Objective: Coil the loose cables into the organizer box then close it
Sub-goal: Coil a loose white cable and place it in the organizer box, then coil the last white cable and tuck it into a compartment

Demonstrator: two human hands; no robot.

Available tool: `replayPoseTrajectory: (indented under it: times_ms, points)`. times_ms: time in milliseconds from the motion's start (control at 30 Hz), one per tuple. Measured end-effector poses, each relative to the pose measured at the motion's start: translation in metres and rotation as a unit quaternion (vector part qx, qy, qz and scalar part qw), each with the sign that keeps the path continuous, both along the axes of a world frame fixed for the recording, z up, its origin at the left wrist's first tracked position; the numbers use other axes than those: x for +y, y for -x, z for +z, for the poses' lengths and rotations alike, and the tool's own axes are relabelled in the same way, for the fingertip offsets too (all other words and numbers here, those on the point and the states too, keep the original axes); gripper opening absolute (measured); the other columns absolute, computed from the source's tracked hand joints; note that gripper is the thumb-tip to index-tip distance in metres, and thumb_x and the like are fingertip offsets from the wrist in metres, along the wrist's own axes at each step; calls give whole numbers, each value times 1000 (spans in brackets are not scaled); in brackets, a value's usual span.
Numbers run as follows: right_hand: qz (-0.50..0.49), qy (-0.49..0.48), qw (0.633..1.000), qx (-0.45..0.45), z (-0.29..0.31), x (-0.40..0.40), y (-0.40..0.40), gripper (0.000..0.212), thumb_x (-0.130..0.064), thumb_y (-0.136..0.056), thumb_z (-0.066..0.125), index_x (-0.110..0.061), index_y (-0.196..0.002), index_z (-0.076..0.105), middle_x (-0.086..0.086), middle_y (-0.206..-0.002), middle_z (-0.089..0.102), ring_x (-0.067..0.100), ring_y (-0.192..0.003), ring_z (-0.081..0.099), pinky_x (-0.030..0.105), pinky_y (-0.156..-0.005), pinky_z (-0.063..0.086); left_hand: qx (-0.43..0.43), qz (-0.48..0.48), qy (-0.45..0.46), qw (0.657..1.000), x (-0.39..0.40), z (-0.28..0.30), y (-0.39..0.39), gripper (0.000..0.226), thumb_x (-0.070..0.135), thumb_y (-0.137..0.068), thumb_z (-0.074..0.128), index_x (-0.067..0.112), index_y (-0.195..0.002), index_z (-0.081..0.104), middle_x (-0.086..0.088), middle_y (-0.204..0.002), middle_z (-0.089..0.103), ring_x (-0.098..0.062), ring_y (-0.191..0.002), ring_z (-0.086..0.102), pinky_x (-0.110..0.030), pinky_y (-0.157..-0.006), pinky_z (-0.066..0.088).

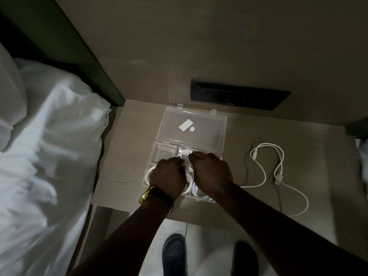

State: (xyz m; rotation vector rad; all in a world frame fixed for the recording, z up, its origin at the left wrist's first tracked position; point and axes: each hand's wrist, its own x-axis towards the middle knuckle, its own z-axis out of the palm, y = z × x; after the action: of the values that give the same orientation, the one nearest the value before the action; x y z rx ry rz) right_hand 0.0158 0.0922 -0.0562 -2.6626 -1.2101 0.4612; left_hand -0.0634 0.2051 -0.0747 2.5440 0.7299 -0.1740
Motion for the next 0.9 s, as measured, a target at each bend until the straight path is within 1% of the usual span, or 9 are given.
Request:
replayPoseTrajectory:
  times_ms: [133, 267, 333, 467, 533, 600, 667, 767, 900]
  points:
    - [-75, -82, 994, -1, 2, -29, -15, 31, -19, -89, 47, -28, -114, 63, -5, -116, 65, 24, -100, 65, 40, -76, 59, -58, -17, -14, 998, -3, 1, 4, 32, 18, -86, 59, 16, -117, 66, -6, -119, 71, -32, -106, 64, -44, -89, 54]
    - [-264, -163, 951, -18, -3, -90, -54, 16, -12, -89, 62, -18, -98, 73, 5, -105, 73, 27, -92, 70, 29, -82, 52, -65, -40, -56, 996, -6, 3, 2, 33, 13, -80, 63, 16, -112, 70, -7, -119, 70, -34, -104, 62, -43, -90, 52]
    - [-341, -139, 929, -25, -8, -121, -67, 13, -15, -89, 63, -21, -92, 75, 4, -105, 75, 28, -93, 70, 28, -81, 50, -67, -40, -79, 994, -10, 6, 0, 30, 15, -79, 64, 18, -108, 71, -6, -117, 70, -35, -102, 62, -45, -84, 52]
    - [-407, -74, 910, -17, -18, -170, -92, 16, -15, -87, 60, -23, -91, 74, 5, -102, 76, 32, -91, 70, 30, -72, 47, -113, -48, -83, 989, -30, 15, -10, 23, 20, -79, 61, 18, -100, 70, -7, -108, 71, -35, -94, 62, -45, -74, 52]
    - [-413, -39, 910, -4, -22, -183, -103, 15, -15, -85, 59, -22, -87, 72, 7, -97, 76, 33, -89, 70, 27, -68, 40, -154, -69, -56, 984, -45, 19, -16, 21, 17, -80, 60, 17, -98, 71, -8, -102, 71, -35, -90, 62, -46, -74, 52]
    - [-391, -1, 920, 27, -29, -182, -109, 16, -19, -85, 56, -21, -84, 71, 10, -96, 76, 34, -89, 70, 28, -68, 43, -189, -83, -23, 978, -60, 21, -23, 20, 13, -82, 60, 16, -98, 72, -9, -101, 71, -34, -90, 62, -45, -77, 51]
    - [-369, 5, 927, 62, -37, -168, -110, 19, -26, -85, 54, -18, -82, 71, 12, -92, 75, 34, -87, 70, 30, -69, 47, -213, -85, 15, 973, -79, 23, -29, 17, 11, -84, 60, 14, -96, 71, -9, -100, 69, -32, -91, 62, -43, -79, 50]
    - [-328, 6, 942, 65, -47, -139, -116, 28, -38, -78, 58, -12, -74, 68, 5, -76, 72, 31, -80, 69, 28, -64, 43, -232, -88, 55, 967, -103, 25, -39, 16, 8, -83, 61, 15, -94, 70, -6, -96, 66, -26, -89, 60, -36, -79, 48]
    - [-325, -35, 938, 111, -51, -122, -124, 19, -27, -74, 62, -10, -66, 59, 2, -70, 64, 31, -82, 64, 28, -66, 42, -224, -108, 101, 963, -132, 26, -46, 15, 12, -87, 59, 18, -95, 69, -4, -94, 67, -20, -83, 60, -31, -75, 47]
